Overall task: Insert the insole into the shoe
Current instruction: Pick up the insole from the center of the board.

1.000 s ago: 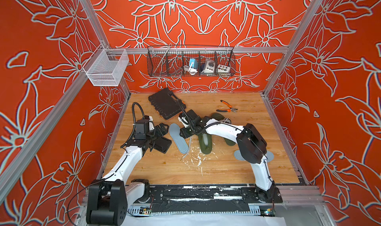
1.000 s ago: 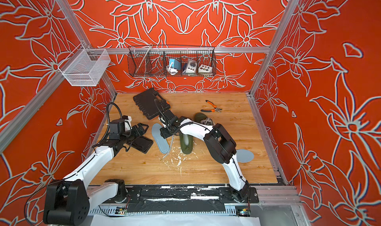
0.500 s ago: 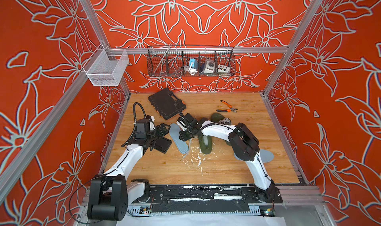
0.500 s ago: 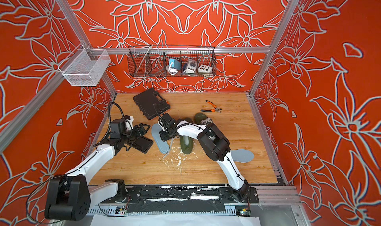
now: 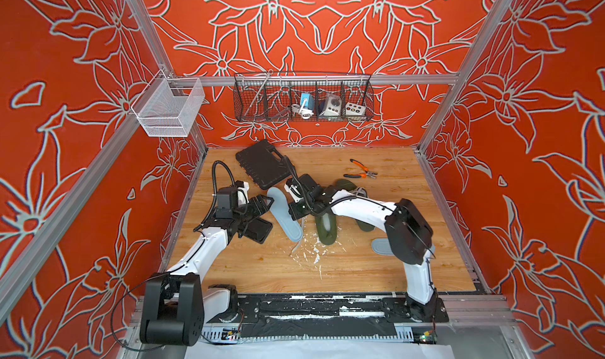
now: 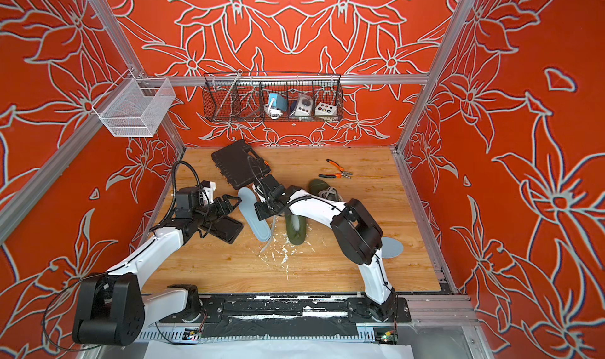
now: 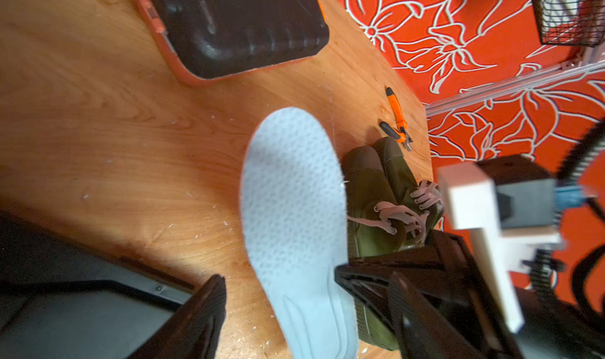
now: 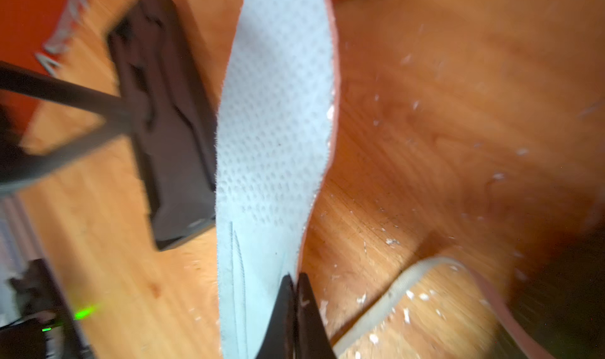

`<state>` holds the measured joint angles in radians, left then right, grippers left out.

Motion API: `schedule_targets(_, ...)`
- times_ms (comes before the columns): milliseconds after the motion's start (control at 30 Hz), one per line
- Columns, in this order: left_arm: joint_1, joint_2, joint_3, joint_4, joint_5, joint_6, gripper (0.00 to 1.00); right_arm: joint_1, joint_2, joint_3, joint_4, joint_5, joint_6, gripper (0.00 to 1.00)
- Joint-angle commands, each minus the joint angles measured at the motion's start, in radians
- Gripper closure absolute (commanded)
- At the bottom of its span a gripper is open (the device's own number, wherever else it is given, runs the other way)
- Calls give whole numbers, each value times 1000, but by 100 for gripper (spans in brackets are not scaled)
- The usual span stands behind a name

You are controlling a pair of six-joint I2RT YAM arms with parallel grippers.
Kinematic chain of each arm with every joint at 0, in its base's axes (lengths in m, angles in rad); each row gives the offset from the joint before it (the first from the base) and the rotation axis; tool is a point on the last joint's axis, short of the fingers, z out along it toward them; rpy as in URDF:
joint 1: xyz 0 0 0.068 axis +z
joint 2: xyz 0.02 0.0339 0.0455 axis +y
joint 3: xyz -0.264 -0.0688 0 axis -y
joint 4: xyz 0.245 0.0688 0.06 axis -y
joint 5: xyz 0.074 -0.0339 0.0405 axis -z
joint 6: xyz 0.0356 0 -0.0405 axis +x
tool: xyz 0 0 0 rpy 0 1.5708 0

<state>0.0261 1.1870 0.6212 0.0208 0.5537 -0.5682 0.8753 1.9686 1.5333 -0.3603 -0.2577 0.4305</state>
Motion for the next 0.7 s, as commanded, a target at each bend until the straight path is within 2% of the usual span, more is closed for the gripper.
schedule_targets(0, -3, -18, 34, 84, 95, -42, 23, -24, -90, -38, -21, 16, 34, 100)
schedule_targets(400, -212, 69, 37, 331, 100, -185, 27, -154, -308, -219, -109, -153, 0, 100)
schedule_targets(667, -297, 154, 68, 385, 64, -208, 31, -180, -376, -257, -128, -206, -41, 100)
